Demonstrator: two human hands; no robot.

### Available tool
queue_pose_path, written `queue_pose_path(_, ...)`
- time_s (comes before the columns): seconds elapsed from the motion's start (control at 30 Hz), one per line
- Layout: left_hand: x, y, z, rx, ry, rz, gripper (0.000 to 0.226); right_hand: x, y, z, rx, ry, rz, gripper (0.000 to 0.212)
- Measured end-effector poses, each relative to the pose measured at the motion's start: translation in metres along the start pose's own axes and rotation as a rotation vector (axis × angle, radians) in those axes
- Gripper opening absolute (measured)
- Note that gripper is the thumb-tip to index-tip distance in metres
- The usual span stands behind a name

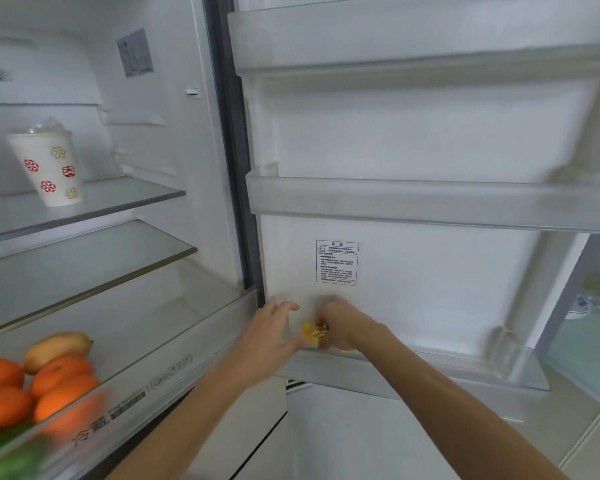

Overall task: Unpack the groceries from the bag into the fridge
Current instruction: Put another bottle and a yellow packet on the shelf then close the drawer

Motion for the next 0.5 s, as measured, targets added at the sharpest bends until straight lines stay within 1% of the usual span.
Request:
queue_pose_path(0.03,0.001,-0.001,0.000,0.002,-0.004,-0.005,0.058,0.005,0.003,0.003,-0.016,-0.020,-0.021,0.018)
queue_pose_path(0.1,0.001,-0.004,-0.003,-0.006,-0.021,0.002,0.059,0.012,0.005,0.007,-0.039,-0.053,-0.059,0.021)
queue_pose_path(0.17,0.000,-0.008,-0.006,-0.020,-0.078,0.010,0.058,0.013,0.006,0.008,0.008,-0.074,-0.088,0.022)
queue_pose_path(0.23,0.001,-0.016,-0.011,-0.062,-0.159,0.016,0.055,0.012,0.002,0.004,0.065,-0.081,-0.113,0.034)
queue_pose_path(0.27,0.002,-0.021,-0.015,-0.094,-0.184,0.014,0.052,0.014,-0.002,-0.001,0.072,-0.058,-0.131,0.041)
queue_pose_path(0.3,0.005,-0.027,-0.020,-0.134,-0.181,0.006,0.049,0.017,-0.007,-0.010,0.057,-0.004,-0.155,0.042)
queue_pose_path(0.37,0.010,-0.041,-0.036,-0.246,-0.108,-0.018,0.042,0.031,-0.017,-0.033,-0.046,0.126,-0.252,0.029)
queue_pose_path(0.4,0.011,-0.049,-0.046,-0.310,-0.070,-0.031,0.040,0.041,-0.022,-0.045,-0.134,0.178,-0.318,0.023)
queue_pose_path(0.43,0.012,-0.059,-0.057,-0.372,-0.034,-0.044,0.038,0.053,-0.028,-0.057,-0.231,0.223,-0.391,0.021)
queue_pose_path(0.5,0.014,-0.080,-0.078,-0.486,0.045,-0.066,0.035,0.081,-0.040,-0.071,-0.393,0.311,-0.532,0.024)
Point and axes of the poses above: each hand's wrist, its own y-axis towards the middle knuckle, its own z-axis out of the palm, x = y × z, the point moved 6 cm from there along y, towards the middle knuckle, and after that the axes turned 8 degrees about x, right-handed, at the moved point
